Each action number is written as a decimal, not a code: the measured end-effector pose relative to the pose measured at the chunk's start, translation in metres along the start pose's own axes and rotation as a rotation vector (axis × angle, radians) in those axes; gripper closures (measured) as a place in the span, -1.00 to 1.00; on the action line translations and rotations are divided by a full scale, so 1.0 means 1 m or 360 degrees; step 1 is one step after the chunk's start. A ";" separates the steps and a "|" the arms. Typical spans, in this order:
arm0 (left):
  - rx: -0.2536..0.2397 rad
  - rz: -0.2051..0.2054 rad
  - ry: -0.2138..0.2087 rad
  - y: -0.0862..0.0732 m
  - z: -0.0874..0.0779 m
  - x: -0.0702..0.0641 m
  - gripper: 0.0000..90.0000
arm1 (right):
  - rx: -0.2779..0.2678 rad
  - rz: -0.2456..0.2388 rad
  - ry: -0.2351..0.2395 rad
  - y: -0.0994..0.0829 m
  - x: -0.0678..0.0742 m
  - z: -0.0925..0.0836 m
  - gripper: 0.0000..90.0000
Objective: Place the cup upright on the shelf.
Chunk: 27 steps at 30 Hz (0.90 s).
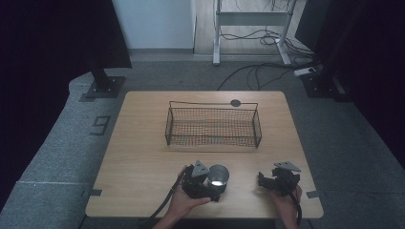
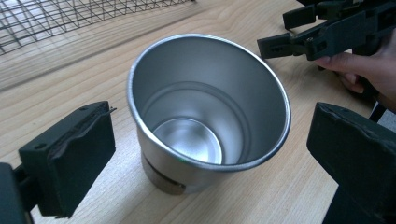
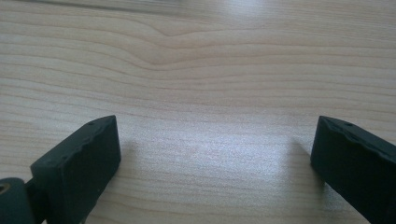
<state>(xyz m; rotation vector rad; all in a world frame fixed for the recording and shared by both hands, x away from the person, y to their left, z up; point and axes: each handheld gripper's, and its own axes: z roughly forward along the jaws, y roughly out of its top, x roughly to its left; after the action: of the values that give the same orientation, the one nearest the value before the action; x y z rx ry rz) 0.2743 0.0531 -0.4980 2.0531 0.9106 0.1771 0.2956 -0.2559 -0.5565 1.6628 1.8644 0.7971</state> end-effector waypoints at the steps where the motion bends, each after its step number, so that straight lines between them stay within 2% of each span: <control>1: -0.0002 0.0003 -0.0002 0.000 0.001 0.000 -0.97 | 0.0000 0.0000 0.0000 0.000 0.000 0.000 -0.97; 14: 0.0008 0.0017 0.0027 0.004 0.025 -0.003 -0.95 | -0.0001 0.0003 0.0001 0.000 0.000 0.000 -0.97; 21: -0.0011 0.0043 0.0089 0.003 0.029 -0.004 -0.77 | -0.0001 0.0003 0.0001 0.000 0.000 0.000 -0.97; 27: -0.0030 0.0075 0.0094 0.001 0.028 -0.004 -0.71 | -0.0001 0.0002 0.0001 0.000 0.000 0.000 -0.97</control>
<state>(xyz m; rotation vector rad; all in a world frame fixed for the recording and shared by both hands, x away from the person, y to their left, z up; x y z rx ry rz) 0.2843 0.0313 -0.5138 2.0623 0.8932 0.2720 0.2956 -0.2558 -0.5565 1.6637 1.8631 0.7987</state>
